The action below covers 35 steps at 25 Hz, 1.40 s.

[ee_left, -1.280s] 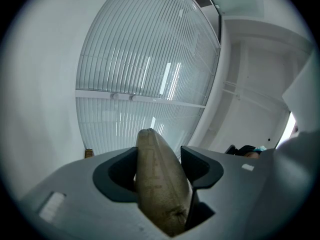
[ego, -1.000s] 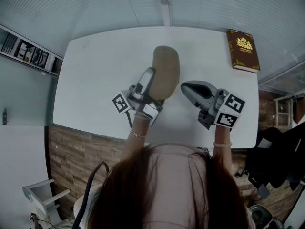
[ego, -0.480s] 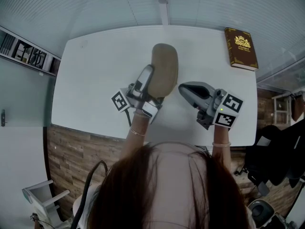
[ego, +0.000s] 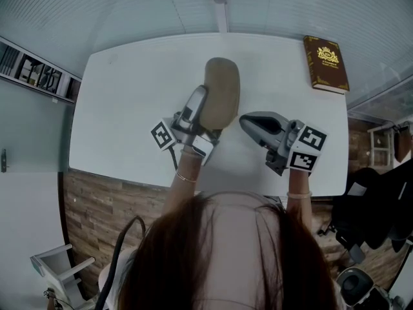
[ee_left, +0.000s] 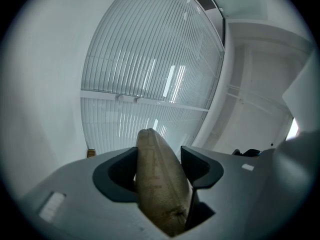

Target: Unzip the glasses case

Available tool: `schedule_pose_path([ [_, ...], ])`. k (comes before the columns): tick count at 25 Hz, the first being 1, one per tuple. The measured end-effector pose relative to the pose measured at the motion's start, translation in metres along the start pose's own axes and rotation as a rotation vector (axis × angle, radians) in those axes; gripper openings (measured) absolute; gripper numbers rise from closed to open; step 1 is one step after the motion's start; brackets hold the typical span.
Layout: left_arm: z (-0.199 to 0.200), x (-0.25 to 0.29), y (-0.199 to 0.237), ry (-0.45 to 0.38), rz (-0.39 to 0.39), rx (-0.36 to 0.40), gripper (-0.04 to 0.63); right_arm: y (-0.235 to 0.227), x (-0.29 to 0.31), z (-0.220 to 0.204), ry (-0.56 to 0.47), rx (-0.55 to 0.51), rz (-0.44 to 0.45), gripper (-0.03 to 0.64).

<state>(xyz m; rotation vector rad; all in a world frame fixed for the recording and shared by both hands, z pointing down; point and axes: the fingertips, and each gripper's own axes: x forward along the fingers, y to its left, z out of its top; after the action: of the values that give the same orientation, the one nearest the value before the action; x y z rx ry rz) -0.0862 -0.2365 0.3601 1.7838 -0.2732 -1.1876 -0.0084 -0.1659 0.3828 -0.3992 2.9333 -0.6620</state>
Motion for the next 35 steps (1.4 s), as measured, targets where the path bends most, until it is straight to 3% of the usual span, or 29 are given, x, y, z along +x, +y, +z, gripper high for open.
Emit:
schedule_pose_path([
  [35, 0.002, 0.002, 0.013, -0.024, 0.032, -0.057, 0.279, 0.017, 0.012, -0.023, 0.074, 0.004, -0.001, 0.002],
])
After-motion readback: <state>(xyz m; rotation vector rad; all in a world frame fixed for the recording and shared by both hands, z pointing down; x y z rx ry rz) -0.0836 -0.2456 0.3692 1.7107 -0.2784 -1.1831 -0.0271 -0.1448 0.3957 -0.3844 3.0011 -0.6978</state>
